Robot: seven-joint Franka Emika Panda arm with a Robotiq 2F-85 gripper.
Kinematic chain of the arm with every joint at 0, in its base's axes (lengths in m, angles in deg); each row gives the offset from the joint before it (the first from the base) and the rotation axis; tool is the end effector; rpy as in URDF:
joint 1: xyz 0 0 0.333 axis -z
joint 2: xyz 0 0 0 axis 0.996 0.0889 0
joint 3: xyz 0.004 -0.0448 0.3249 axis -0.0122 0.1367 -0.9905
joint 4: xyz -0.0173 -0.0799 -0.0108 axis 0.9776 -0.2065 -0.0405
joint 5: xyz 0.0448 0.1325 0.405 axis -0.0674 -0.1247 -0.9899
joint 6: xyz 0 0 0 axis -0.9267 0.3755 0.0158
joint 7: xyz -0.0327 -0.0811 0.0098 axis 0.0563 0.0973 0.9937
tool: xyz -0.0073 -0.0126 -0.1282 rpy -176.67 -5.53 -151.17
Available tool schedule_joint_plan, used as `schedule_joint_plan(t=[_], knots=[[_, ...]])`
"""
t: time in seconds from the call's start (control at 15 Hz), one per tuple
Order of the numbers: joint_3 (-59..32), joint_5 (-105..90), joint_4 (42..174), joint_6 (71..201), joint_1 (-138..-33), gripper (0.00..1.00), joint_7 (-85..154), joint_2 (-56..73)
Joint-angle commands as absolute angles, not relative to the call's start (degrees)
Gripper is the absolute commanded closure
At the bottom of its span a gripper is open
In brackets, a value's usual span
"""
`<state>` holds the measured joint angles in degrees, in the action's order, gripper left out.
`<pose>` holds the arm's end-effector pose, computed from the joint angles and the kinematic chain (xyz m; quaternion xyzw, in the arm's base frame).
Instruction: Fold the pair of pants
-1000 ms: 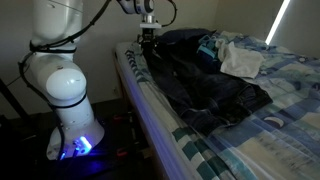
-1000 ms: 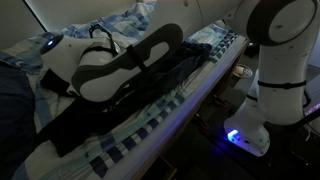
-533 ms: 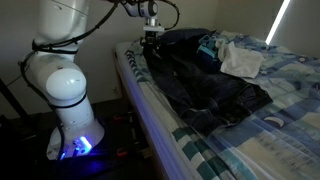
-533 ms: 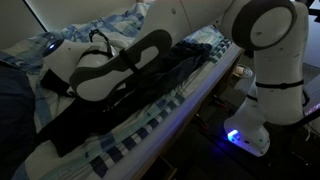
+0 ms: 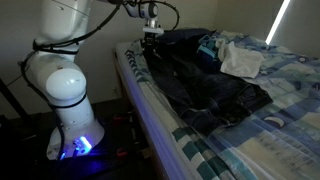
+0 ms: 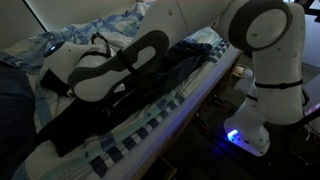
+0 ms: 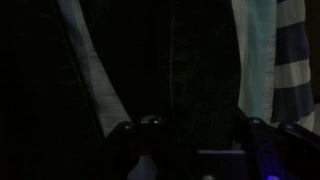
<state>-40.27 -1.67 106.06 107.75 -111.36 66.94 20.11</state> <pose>0.4830 0.4981 0.3309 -0.7675 -0.6343 0.0928 0.0074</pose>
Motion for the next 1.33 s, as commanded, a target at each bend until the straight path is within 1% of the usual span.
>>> schedule_joint_plan(t=[0.0, 0.2, 0.27, 0.47, 0.53, 0.8, 1.27], knots=[[-40.86, -3.55, 105.86, 107.79, -110.54, 0.69, 68.18, 19.22], [-41.09, -3.72, 106.04, 108.46, -110.63, 0.93, 68.09, 18.4], [-41.01, -3.63, 106.06, 108.83, -110.68, 0.99, 67.43, 17.93], [-40.84, -5.05, 106.77, 111.34, -109.38, 1.0, 66.25, 14.92], [-40.63, -5.51, 107.64, 112.62, -108.83, 0.98, 65.63, 13.43], [-39.16, -7.64, 110.5, 117.07, -106.03, 0.98, 62.4, 7.54], [-35.52, -11.13, 117.99, 124.06, -101.44, 0.98, 55.82, -2.41]])
